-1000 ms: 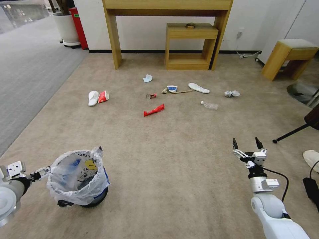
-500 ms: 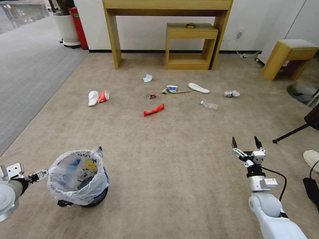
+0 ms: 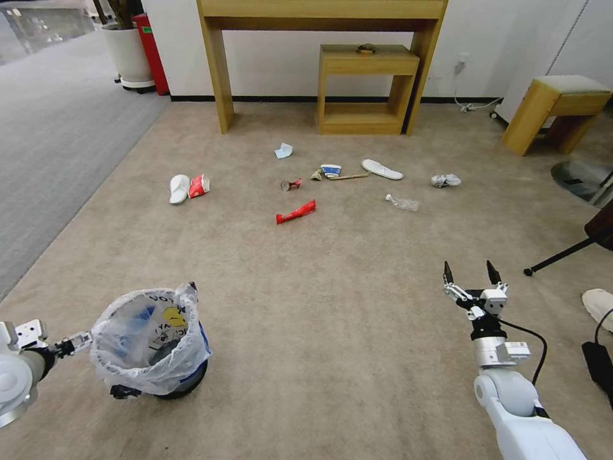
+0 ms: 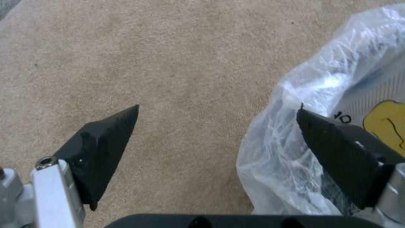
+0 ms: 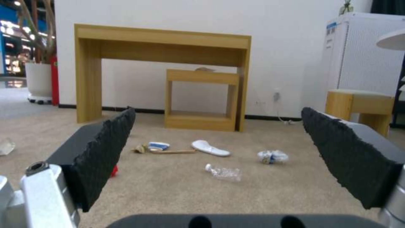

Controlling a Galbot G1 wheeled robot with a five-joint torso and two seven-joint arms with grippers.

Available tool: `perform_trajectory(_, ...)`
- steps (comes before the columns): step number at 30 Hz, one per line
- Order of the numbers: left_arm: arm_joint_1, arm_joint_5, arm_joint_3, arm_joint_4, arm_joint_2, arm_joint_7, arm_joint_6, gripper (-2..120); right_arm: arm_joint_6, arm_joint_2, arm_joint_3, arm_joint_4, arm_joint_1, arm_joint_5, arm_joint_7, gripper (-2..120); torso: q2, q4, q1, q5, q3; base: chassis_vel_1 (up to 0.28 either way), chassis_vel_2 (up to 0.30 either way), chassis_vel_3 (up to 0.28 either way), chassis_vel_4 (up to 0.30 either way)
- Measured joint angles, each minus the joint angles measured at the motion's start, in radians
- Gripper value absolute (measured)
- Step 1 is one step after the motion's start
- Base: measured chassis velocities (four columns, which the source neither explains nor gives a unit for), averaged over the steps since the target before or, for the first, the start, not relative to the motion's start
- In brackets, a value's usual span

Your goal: Pick up the trash bin and place the garbage on the floor into it.

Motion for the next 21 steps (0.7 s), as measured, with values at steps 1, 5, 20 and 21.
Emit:
perform_trajectory(1,0.003,0.005,0.000,0.001,0.004,-0.001,0.002,98,0.000,0.000,0.000,0.000,0.000,0.000,0.000,100,0.000,0.0000,0.000,0.0002,0.000,0.000,0.000,0.000,0.000)
perform_trajectory(5,0.006,0.034,0.003,0.006,0.008,0.002,-0.002,98,0.000,0.002,0.001,0.002,0.000,0.003,0.000,100,0.000,0.0001,0.000,0.0001,0.000,0.000,0.000,0.000,0.000)
perform_trajectory(20,-0.003,0.066,0.003,-0.039,-0.032,0.062,-0.024,99,-0.002,-0.037,0.003,0.020,0.001,0.020,0.001,100,0.000,0.0001,0.000,0.0000,0.000,0.000,0.000,0.000,0.000)
perform_trajectory(21,-0.003,0.066,0.003,-0.039,-0.032,0.062,-0.024,99,-0.002,-0.037,0.003,0.020,0.001,0.020,0.001,100,0.000,0.0001,0.000,0.0000,0.000,0.000,0.000,0.000,0.000)
